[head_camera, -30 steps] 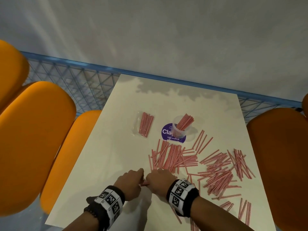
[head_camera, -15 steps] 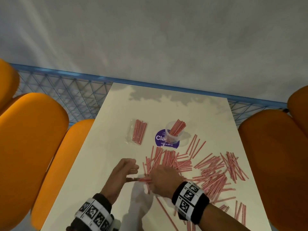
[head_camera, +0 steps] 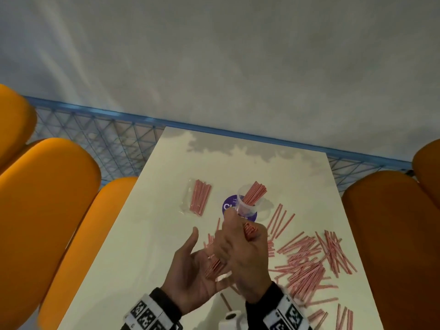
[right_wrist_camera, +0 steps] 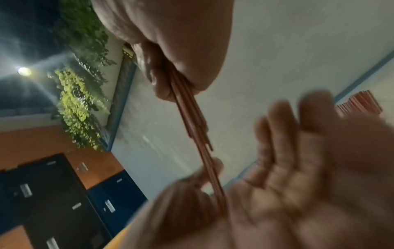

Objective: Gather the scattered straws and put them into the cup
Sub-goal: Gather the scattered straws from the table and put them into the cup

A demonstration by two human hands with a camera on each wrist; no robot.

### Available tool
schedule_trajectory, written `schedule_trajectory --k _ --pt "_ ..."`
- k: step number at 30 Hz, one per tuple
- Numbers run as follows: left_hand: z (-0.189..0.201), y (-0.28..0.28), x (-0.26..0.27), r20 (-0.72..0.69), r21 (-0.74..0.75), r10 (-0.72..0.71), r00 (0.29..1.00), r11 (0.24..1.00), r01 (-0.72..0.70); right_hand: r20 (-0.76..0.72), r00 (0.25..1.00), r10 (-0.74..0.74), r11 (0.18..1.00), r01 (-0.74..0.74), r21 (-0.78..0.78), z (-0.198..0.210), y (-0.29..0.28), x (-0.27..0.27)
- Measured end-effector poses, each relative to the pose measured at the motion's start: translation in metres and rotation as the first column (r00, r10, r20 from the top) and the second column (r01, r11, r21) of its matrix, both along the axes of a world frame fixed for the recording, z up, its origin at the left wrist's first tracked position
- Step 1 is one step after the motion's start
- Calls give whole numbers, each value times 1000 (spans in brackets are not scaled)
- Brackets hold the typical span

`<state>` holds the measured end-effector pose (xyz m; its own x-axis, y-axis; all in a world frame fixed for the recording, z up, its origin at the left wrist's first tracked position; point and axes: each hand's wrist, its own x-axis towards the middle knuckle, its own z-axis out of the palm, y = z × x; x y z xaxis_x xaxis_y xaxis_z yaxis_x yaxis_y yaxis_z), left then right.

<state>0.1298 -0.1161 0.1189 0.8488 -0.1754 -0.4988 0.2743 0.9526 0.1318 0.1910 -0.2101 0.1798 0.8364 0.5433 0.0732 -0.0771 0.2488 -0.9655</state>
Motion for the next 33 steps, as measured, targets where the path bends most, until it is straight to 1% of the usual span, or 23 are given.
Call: schedule_trajectory --k 2,4,6,7,8,9,10,11,12,13,14,15,16,17,18,21,23,25,26,28,30,31,33 --pt "4 -2 1 64 -54 22 998 998 -18 75 997 0 997 6 -76 -6 3 -3" --pt "6 -4 2 94 -44 25 995 999 -21 77 997 -23 997 28 -65 -10 3 -5" --pt "4 -5 2 98 45 -4 995 999 0 -18 997 -70 997 69 -25 -8 1 -1" --pt "4 -4 2 109 117 -64 992 992 52 -76 993 -94 996 93 -9 -8 -1 1" --pt "3 -2 3 121 263 -169 978 956 133 -107 988 -110 994 109 -16 -9 -3 3" --pt "4 0 3 120 457 -297 947 863 213 -103 987 -121 992 116 -54 -13 -7 4" --pt "6 1 4 90 634 -417 904 725 271 -72 989 -128 986 120 -114 -19 -11 6" --pt "7 4 6 21 763 -534 845 554 331 -29 992 -123 976 115 -185 -24 -16 8" --pt "7 6 7 -63 846 -614 786 385 369 5 995 -96 961 94 -261 -29 -24 12" --pt "5 9 9 -167 895 -654 738 215 392 20 998 -61 939 64 -338 -34 -31 16" --pt "5 9 11 -270 922 -650 711 39 386 20 999 -39 914 44 -403 -38 -39 21" --pt "4 8 14 -358 926 -616 702 -138 352 11 999 -49 890 48 -454 -41 -46 27" --pt "3 5 17 -416 909 -571 708 -272 315 6 997 -74 868 67 -492 -45 -50 32" --pt "2 0 21 -457 883 -533 712 -369 291 20 997 -78 848 77 -524 -48 -53 36" --pt "1 -7 25 -486 857 -508 711 -438 272 57 997 -47 823 71 -563 -51 -53 37" --pt "2 -23 44 -560 755 -414 718 -612 236 180 978 100 711 56 -701 -56 -51 40" --pt "3 -26 59 -589 693 -343 731 -679 240 196 970 143 647 58 -760 -56 -53 52" --pt "7 -28 77 -574 674 -324 752 -709 209 215 966 147 592 89 -801 -51 -56 71" --pt "8 -29 87 -556 675 -332 762 -715 181 218 967 132 587 101 -803 -48 -57 80" --pt "5 -28 108 -501 723 -382 777 -678 133 232 963 136 572 115 -812 -40 -54 102" --pt "-4 -20 132 -452 777 -427 783 -620 111 210 963 168 518 95 -850 -40 -51 129" --pt "-9 -13 145 -443 788 -424 790 -604 119 214 964 159 487 113 -866 -42 -50 148" --pt "-22 3 172 -434 764 -343 833 -631 137 329 938 109 426 255 -868 -51 -48 187"
